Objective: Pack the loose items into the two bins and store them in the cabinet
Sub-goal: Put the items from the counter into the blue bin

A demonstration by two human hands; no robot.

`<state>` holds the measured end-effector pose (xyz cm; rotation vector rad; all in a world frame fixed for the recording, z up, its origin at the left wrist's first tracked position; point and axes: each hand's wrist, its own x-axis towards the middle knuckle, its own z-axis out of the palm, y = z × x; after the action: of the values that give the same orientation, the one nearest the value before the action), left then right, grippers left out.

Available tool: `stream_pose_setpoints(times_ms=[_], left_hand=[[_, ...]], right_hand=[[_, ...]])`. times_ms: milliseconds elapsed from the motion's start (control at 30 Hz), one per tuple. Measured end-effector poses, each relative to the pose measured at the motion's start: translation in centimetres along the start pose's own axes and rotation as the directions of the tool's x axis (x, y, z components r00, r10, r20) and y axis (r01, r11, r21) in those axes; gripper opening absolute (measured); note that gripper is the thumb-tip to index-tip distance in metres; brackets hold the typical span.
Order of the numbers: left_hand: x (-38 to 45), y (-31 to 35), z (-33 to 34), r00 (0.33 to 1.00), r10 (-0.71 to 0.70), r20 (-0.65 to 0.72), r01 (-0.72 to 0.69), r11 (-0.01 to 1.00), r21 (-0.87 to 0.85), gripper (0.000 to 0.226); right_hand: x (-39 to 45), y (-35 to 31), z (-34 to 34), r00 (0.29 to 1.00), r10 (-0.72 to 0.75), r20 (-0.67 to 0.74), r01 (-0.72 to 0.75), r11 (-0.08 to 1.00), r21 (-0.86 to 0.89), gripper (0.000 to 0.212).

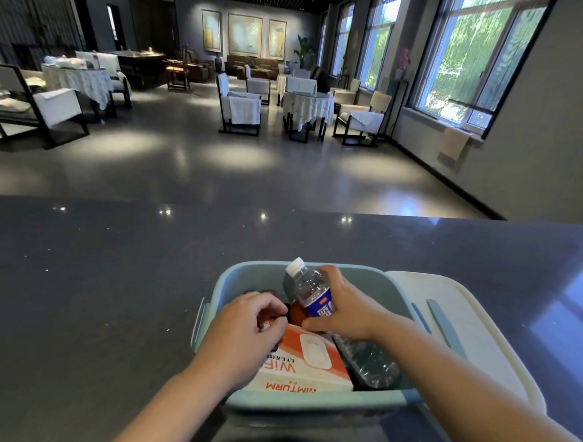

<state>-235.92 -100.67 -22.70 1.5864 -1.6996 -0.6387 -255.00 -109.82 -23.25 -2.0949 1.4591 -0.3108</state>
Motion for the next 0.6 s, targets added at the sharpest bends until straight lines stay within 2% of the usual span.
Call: stream_pose_setpoints(times_ms=[100,233,333,400,500,600], left_hand=[[0.1,-0.1,0.1,0.997,0.073,0.028,-0.075,0.992,0.098,0.012],[0.2,0.1,0.4,0.978,0.16,0.134,-0.187,0.957,0.224,0.02],[0.3,0.0,0.6,0.969,0.178,0.169,-0.217,0.945,0.244,0.024],[0.4,0.0,0.7,0.964,0.19,0.187,-0.235,0.938,0.255,0.024],[0.4,-0.1,0.8,0.962,0.194,0.191,-0.236,0.945,0.228,0.021],[0.4,-0.2,0.8,0.968,0.18,0.177,-0.213,0.958,0.191,0.018]], right_hand=[[-0.7,0.4,-0.2,0.988,0.067,-0.142,-0.055,0.995,0.086,0.086],[-1.8,0.8,-0.9,0.969,0.053,-0.243,-0.039,0.997,0.061,0.092],[-2.5,1.3,-0.8,0.953,0.044,-0.299,-0.048,0.999,-0.006,0.083],[-2.6,1.4,-0.5,0.952,0.04,-0.304,-0.056,0.997,-0.043,0.082],[-2.2,0.9,-0.1,0.972,0.022,-0.234,-0.045,0.995,-0.094,0.086],[-2.0,1.0,0.4,0.98,0.016,-0.196,-0.025,0.999,-0.043,0.094]])
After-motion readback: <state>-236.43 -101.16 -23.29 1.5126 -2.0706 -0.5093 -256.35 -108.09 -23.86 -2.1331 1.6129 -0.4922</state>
